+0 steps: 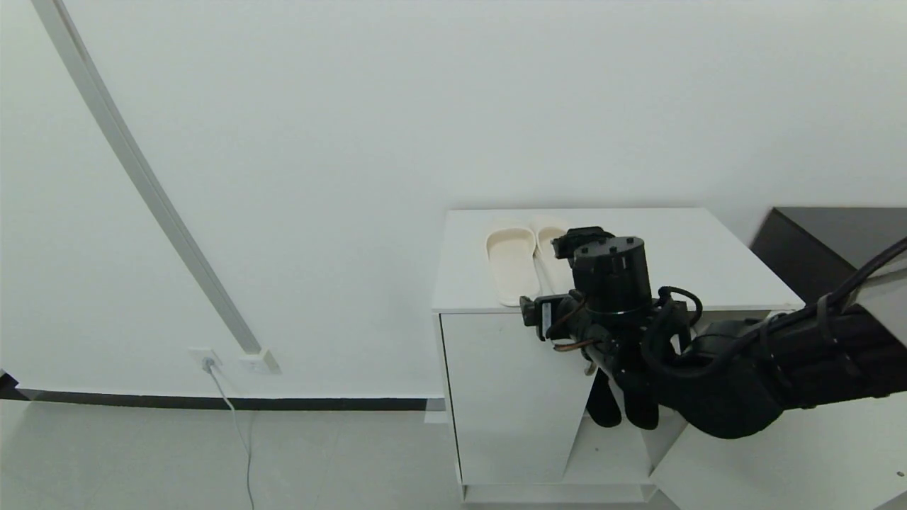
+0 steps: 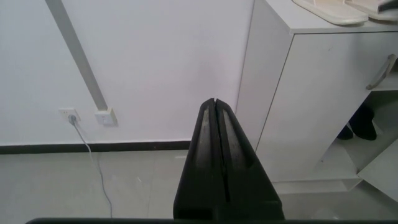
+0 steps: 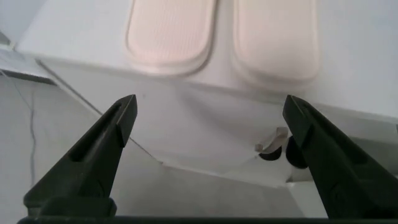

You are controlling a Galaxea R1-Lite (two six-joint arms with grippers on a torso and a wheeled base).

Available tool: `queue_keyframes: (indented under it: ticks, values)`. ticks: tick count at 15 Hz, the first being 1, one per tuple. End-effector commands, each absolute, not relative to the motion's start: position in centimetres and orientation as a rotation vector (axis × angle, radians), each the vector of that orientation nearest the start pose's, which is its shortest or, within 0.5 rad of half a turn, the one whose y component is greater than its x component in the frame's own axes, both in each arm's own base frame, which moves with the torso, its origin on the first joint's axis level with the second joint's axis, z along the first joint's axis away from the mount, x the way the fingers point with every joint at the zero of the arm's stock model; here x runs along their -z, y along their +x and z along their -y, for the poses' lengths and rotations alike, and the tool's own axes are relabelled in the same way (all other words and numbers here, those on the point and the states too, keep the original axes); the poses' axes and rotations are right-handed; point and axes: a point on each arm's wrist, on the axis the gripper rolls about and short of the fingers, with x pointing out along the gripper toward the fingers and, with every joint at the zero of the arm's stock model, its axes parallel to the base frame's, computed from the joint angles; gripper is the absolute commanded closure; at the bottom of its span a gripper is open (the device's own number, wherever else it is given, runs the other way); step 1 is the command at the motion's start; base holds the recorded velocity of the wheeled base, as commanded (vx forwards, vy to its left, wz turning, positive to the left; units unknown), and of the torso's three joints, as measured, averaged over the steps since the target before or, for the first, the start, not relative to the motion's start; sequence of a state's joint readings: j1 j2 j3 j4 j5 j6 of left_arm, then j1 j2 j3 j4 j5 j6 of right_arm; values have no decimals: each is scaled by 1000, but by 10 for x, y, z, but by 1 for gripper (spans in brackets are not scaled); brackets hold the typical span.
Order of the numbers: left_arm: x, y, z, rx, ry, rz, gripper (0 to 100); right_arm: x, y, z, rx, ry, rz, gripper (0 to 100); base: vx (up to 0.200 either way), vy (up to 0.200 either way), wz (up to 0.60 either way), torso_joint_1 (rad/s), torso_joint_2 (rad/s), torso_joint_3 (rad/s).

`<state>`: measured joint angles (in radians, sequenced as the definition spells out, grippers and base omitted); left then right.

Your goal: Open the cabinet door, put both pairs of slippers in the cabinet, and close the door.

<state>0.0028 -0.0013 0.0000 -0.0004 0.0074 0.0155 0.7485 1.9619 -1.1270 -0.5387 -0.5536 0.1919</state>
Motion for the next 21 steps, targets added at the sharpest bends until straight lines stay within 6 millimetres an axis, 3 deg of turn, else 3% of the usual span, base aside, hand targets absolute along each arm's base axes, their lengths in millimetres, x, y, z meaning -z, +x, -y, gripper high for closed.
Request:
queue_keyframes:
  ticks: [1, 4, 9, 13, 21]
  values:
    - [-76, -23, 0, -9, 15, 1, 100, -190, 289, -250, -168, 53, -205, 0, 0, 0, 0, 0, 0, 0]
    - [-75, -23, 0, -11, 14, 0, 100, -187, 289, -250, -167, 50, -212, 0, 0, 0, 0, 0, 0, 0]
    - [-75, -23, 0, -9, 12, 0, 100, -179, 293, -250, -160, 48, -212, 0, 200, 0, 0, 0, 2, 3]
    - [-75, -23, 0, -11, 12, 0, 100, -161, 298, -254, -161, 39, -220, 0, 200, 0, 0, 10, 4, 1]
    - [-76, -23, 0, -12, 11, 1, 100, -141, 322, -261, -148, 40, -196, 0, 0, 0, 0, 0, 0, 0]
